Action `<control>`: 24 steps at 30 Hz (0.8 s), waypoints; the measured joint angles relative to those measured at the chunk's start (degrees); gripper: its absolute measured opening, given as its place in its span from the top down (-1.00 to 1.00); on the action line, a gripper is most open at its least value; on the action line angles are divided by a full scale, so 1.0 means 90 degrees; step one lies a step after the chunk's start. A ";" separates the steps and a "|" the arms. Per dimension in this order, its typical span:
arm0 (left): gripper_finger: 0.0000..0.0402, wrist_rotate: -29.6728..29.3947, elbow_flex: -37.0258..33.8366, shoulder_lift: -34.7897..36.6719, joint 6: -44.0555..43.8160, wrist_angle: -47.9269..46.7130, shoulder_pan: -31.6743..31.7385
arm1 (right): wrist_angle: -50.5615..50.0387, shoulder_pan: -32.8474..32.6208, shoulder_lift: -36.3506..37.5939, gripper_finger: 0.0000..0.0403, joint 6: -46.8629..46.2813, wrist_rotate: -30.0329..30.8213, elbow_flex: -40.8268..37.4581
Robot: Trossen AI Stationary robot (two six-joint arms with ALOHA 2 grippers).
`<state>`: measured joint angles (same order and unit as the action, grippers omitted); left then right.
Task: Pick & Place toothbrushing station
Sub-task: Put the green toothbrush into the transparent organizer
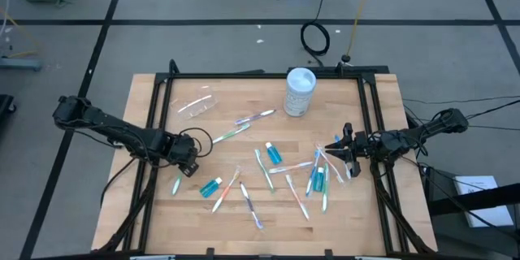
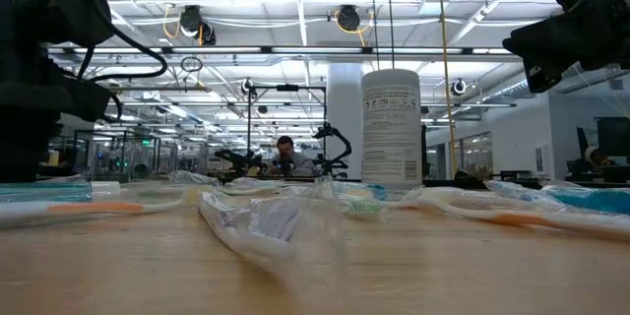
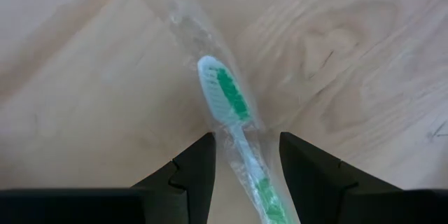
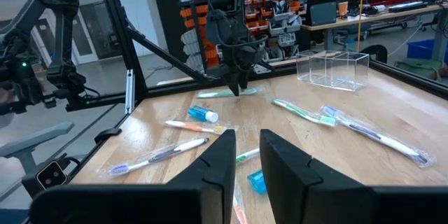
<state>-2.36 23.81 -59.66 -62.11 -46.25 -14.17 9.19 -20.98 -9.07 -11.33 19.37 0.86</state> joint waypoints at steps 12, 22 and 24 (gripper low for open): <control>0.20 -0.0124 0.0000 0.0000 0.0203 0.0016 -0.0007 | 0.0002 0.0000 0.0001 0.71 0.0002 -0.0001 0.0000; 0.20 -0.0208 0.0002 0.0000 -0.0202 0.0004 -0.0029 | 0.0002 -0.0002 0.0001 0.71 0.0002 0.0000 -0.0002; 0.20 -0.0271 0.0002 0.0000 -0.0403 -0.0012 -0.0030 | 0.0000 -0.0002 -0.0001 0.71 0.0002 0.0000 0.0000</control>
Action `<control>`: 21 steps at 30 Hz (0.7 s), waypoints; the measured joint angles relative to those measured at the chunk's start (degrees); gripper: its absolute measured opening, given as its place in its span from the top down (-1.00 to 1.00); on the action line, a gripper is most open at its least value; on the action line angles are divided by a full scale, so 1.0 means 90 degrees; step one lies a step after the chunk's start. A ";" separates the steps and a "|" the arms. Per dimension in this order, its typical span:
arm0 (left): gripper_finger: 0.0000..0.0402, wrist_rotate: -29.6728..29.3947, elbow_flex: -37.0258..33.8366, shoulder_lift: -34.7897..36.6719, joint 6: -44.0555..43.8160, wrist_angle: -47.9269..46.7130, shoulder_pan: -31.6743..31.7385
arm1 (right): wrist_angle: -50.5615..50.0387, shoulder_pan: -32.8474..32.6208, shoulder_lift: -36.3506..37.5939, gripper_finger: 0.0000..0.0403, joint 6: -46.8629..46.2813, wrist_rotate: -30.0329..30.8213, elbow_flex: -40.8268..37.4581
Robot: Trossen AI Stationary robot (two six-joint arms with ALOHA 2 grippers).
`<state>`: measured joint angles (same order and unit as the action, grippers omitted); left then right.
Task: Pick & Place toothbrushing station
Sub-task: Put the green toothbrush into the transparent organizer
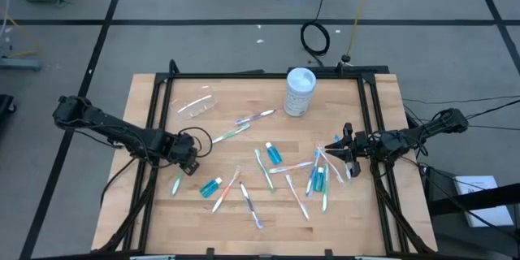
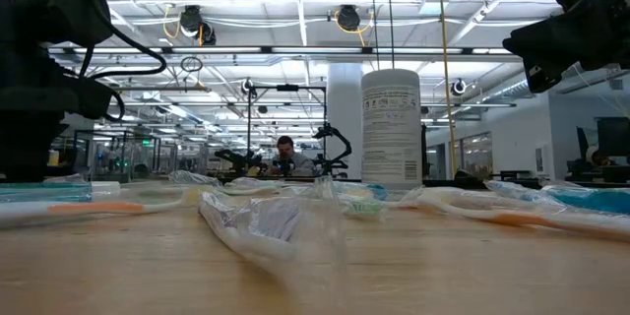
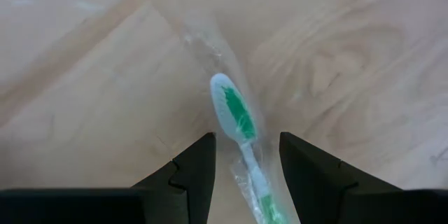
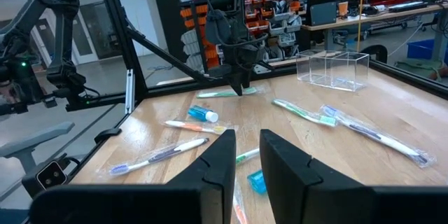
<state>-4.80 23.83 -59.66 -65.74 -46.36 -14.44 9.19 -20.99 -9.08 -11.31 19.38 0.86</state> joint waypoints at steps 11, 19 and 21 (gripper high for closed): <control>0.22 0.0722 -0.0134 0.0005 -0.0001 0.0032 -0.0043 | 0.0000 0.0002 0.0002 0.71 0.0000 -0.0002 -0.0002; 0.70 0.0500 -0.0197 0.0007 -0.0087 0.0064 -0.0128 | 0.0000 0.0001 0.0001 0.71 0.0000 -0.0001 0.0000; 0.89 0.0479 -0.0204 0.0010 -0.0122 0.0057 -0.0126 | -0.0001 0.0002 0.0000 0.71 0.0000 0.0000 -0.0002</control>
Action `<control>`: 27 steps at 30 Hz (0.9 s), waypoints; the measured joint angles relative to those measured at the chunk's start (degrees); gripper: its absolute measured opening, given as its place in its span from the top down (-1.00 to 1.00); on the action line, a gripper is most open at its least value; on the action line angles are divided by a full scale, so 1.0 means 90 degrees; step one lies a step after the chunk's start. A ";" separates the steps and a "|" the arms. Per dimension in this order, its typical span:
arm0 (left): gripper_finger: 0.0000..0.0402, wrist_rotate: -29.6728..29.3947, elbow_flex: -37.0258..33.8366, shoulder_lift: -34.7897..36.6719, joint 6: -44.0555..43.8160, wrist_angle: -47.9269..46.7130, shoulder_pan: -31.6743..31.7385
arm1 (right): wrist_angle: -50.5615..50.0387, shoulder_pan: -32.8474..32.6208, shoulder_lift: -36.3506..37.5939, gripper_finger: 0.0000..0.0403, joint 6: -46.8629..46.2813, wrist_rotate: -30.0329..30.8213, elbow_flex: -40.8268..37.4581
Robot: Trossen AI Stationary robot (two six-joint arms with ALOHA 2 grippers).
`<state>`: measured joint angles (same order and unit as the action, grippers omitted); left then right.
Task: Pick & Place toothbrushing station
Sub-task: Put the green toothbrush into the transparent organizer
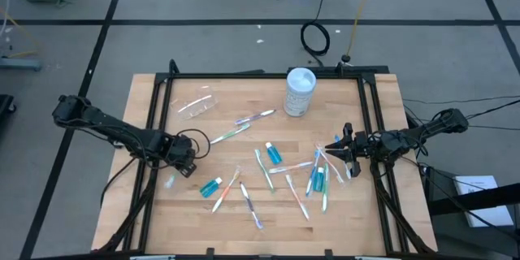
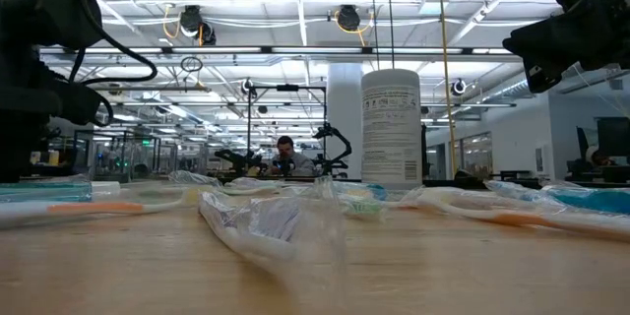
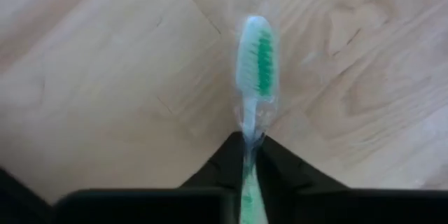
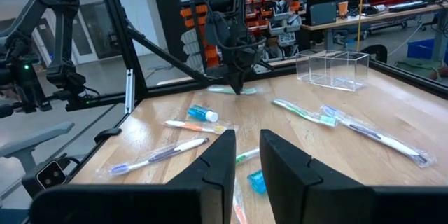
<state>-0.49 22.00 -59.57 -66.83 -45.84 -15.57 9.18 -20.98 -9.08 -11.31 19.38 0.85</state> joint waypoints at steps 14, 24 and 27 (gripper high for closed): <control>0.94 -0.1486 0.0738 0.0041 0.1266 0.1294 0.0001 | 0.0060 -0.0002 0.0002 0.71 0.0000 0.0000 0.0001; 0.92 -0.3525 0.2390 0.0098 0.3678 0.1837 0.0364 | 0.0096 -0.0002 -0.0012 0.71 0.0002 0.0002 0.0001; 0.95 -0.4412 0.2633 0.0241 0.4082 0.1891 0.0506 | 0.0096 -0.0002 -0.0010 0.71 0.0013 0.0002 0.0002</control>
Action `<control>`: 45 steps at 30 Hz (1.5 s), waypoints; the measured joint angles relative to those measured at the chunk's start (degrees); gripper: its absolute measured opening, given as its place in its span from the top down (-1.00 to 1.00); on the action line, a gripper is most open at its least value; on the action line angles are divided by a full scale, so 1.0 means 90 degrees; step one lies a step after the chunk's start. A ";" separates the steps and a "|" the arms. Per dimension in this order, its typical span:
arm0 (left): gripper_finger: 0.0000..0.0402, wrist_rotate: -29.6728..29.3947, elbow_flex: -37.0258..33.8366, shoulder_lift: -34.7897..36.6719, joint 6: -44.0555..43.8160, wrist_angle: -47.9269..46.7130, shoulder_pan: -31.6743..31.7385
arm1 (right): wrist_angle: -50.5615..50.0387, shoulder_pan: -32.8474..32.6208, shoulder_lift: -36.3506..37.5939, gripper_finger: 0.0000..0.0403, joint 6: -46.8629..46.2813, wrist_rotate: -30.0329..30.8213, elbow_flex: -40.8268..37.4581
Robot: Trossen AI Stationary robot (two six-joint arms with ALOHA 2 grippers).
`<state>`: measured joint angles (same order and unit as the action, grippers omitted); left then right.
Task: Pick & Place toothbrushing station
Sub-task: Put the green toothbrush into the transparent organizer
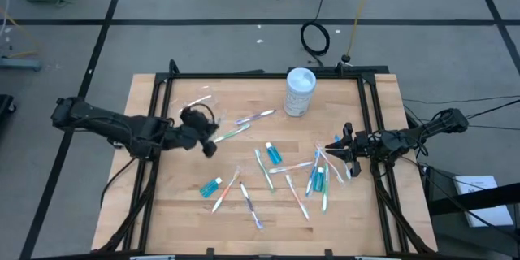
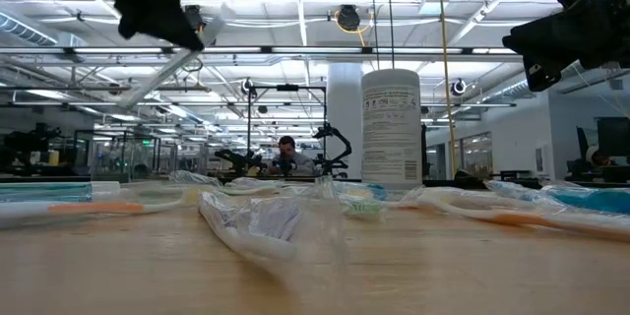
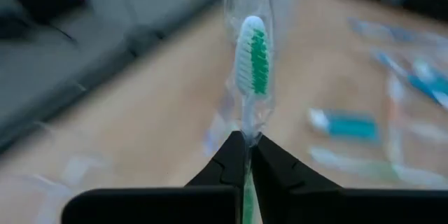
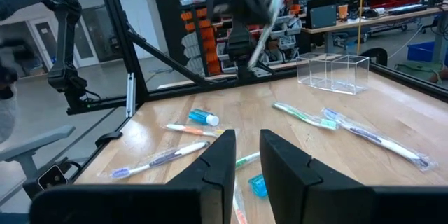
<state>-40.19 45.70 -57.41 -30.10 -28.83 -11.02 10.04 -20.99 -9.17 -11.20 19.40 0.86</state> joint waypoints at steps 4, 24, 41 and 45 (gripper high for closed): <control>0.96 -0.1765 0.0021 0.0357 0.0368 0.0173 0.0249 | 0.0000 0.0002 -0.0001 0.71 0.0014 0.0000 -0.0002; 0.98 -0.4403 -0.2006 0.1251 -0.1177 0.0585 0.2252 | 0.0002 0.0001 0.0000 0.71 0.0041 -0.0002 -0.0002; 0.92 -0.2346 -0.3104 0.1251 0.0094 0.2046 0.3021 | 0.0000 0.0002 -0.0002 0.71 0.0058 -0.0001 0.0000; 0.80 -0.1631 -0.3104 0.1248 0.0521 0.2009 0.3028 | 0.0000 0.0000 -0.0002 0.71 0.0060 0.0000 -0.0002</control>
<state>-54.87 17.76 -46.17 -25.41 -10.75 16.23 10.04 -20.99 -9.19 -10.66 19.40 0.84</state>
